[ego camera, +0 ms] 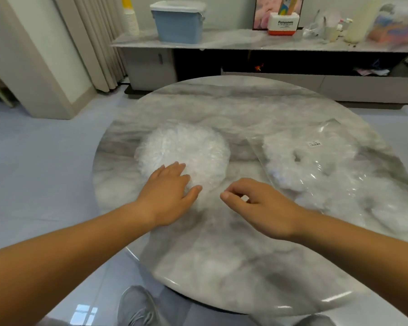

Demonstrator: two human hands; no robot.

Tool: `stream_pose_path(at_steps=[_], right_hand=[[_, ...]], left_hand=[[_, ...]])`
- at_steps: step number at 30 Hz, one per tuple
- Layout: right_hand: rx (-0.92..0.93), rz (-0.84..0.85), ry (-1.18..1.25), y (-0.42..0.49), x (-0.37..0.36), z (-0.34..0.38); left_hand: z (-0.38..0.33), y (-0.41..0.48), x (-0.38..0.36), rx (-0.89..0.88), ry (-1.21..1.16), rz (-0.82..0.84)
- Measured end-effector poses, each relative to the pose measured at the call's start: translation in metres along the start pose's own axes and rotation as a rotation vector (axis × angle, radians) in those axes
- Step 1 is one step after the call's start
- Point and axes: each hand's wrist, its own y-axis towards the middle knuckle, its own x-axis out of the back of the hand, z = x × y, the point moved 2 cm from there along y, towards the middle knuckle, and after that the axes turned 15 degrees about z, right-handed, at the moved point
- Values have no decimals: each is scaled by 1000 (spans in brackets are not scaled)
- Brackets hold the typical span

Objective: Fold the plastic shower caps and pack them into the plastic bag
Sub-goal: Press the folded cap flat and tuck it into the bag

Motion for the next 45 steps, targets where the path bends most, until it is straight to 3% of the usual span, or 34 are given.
stream_pose_path(at_steps=[6,9,12,15,20,24,29,33,36,42,45], right_hand=[[77,-124,-52,20,0,-7],[181,-194,-147,13,3,-10],[231,-51,-299,5,-3,-17],[172,119,-358,6,-15,-27],[86,93,-252,16,-14,-20],[73,87,-325,15,-12,-24],[188,124,-424,3,-16,-28],[284,165,-432,-23,-26,-32],[220,186,-375,-42,-30,-41],[64,95,78,-49,-32,-40],[-27,9,105,-33,-28,-43]], left_hand=[[6,-14,4,-191,25,-162],[-2,-33,0,-281,43,-94],[-5,-47,-17,-342,131,-75],[6,-41,-25,-227,147,-33],[15,-27,-24,-144,140,21],[6,-36,-24,-227,197,-78],[-16,-61,-34,-474,268,-187],[-21,-74,-45,-594,150,-54],[-21,-74,-49,-604,52,-26],[-28,-56,-42,-329,-574,88],[-31,-37,-37,-242,-671,79]])
